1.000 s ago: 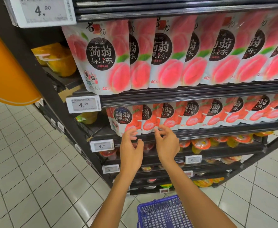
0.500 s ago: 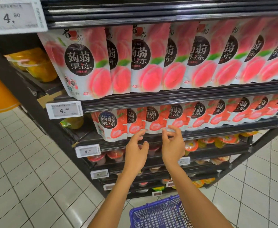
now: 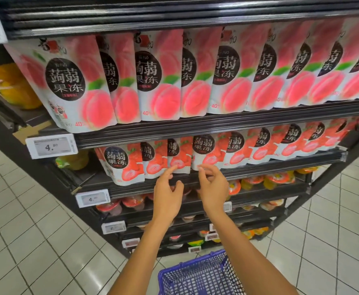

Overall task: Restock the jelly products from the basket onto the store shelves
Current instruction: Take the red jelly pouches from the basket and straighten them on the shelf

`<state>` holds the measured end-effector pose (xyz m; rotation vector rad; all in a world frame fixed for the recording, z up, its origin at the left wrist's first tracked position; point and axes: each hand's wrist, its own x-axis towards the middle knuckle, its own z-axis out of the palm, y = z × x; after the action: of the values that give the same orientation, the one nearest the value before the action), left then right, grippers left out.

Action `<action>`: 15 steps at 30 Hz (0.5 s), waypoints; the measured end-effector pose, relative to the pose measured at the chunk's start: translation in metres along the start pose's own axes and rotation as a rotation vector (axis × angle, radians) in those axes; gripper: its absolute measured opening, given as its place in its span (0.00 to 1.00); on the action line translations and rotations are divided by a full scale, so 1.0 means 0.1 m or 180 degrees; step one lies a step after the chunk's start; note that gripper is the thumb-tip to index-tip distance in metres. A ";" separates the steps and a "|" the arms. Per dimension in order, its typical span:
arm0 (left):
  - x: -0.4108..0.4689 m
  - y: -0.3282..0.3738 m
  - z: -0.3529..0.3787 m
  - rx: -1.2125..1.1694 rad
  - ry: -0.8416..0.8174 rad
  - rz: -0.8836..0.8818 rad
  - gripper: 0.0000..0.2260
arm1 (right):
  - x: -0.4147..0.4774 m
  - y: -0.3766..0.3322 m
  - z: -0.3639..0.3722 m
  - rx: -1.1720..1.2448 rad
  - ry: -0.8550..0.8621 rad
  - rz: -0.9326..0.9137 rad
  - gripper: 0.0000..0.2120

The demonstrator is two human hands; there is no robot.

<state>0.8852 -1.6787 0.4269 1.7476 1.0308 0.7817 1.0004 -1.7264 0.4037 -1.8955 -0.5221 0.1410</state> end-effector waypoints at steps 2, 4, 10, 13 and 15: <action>-0.02 0.05 0.11 -0.0031 0.0016 0.0085 0.19 | 0.06 0.07 -0.15 0.0250 0.0344 0.0036 0.08; -0.03 0.11 0.24 -0.0049 -0.0028 0.0153 0.19 | 0.17 0.13 -0.27 0.0279 0.0415 0.0102 0.10; -0.04 0.25 0.58 -0.0077 0.0003 0.0083 0.19 | 0.40 0.22 -0.41 0.0085 0.0080 0.0116 0.09; -0.08 0.28 0.65 -0.0114 -0.0019 -0.0082 0.19 | 0.40 0.21 -0.41 -0.0112 0.0011 0.0095 0.09; -0.10 0.29 0.67 -0.0104 -0.0039 -0.0100 0.20 | 0.38 0.20 -0.42 -0.0111 -0.0041 0.0060 0.08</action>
<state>0.9459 -1.7203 0.4290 1.7027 1.0295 0.7633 1.0541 -1.7525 0.4071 -1.9350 -0.5186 0.1574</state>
